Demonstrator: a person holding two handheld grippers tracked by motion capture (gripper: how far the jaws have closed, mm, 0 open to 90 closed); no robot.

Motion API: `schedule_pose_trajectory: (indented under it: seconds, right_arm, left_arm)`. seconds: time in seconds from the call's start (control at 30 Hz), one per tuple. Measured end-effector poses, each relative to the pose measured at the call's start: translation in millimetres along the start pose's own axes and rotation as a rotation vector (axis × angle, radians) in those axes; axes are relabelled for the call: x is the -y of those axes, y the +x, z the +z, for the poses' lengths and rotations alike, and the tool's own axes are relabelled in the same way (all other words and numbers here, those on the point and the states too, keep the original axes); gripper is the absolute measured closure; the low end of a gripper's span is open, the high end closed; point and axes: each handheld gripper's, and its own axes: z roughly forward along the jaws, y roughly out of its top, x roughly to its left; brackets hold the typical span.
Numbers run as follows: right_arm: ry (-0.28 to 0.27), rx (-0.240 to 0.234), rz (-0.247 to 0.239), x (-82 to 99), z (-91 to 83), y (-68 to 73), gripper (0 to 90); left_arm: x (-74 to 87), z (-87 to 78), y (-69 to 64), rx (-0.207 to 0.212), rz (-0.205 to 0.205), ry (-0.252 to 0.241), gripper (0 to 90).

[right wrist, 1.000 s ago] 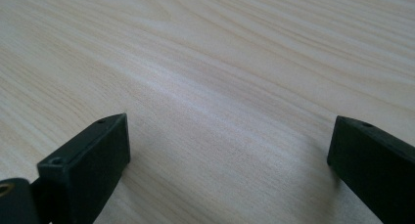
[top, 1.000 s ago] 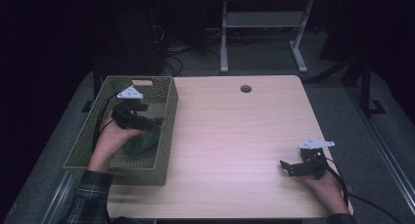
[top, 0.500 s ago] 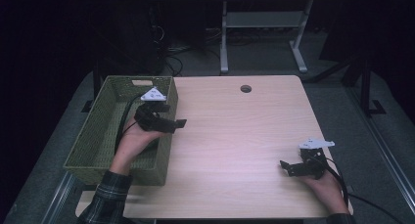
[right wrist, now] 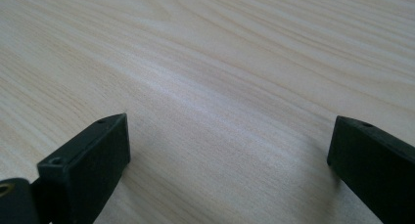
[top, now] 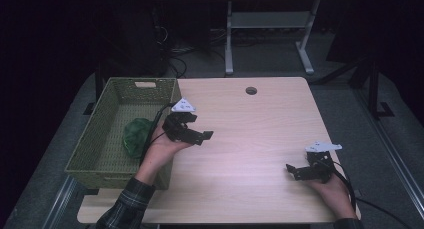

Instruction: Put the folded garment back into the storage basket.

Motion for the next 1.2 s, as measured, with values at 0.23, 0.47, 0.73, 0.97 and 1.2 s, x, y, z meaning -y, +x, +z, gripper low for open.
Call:
schedule_pose_trajectory:
  seconds: [0.23, 0.47, 0.73, 0.97, 1.2]
  right_arm:
    - [0.0, 0.0, 0.0, 0.0, 0.0, 0.0, 1.9]
    - [0.0, 0.0, 0.0, 0.0, 0.0, 0.0, 1.9]
    - [0.0, 0.0, -0.001, 0.0, 0.0, 0.0, 1.9]
    - [0.0, 0.0, -0.001, 0.0, 0.0, -0.1, 1.9]
    - [0.0, 0.0, -0.001, 0.0, 0.0, -0.1, 1.9]
  left_arm:
    - [5.4, 17.7, -13.6, -0.001, 0.014, 0.0, 13.9]
    - [17.1, 36.5, -23.9, 0.008, 0.031, 0.026, 13.9]
    - [33.1, 57.9, -34.4, 0.014, 0.055, 0.058, 13.9]
    - [45.5, 73.5, -36.7, 0.009, 0.06, 0.092, 13.9]
    - [59.5, 88.8, -37.6, -0.005, 0.066, 0.129, 13.9]
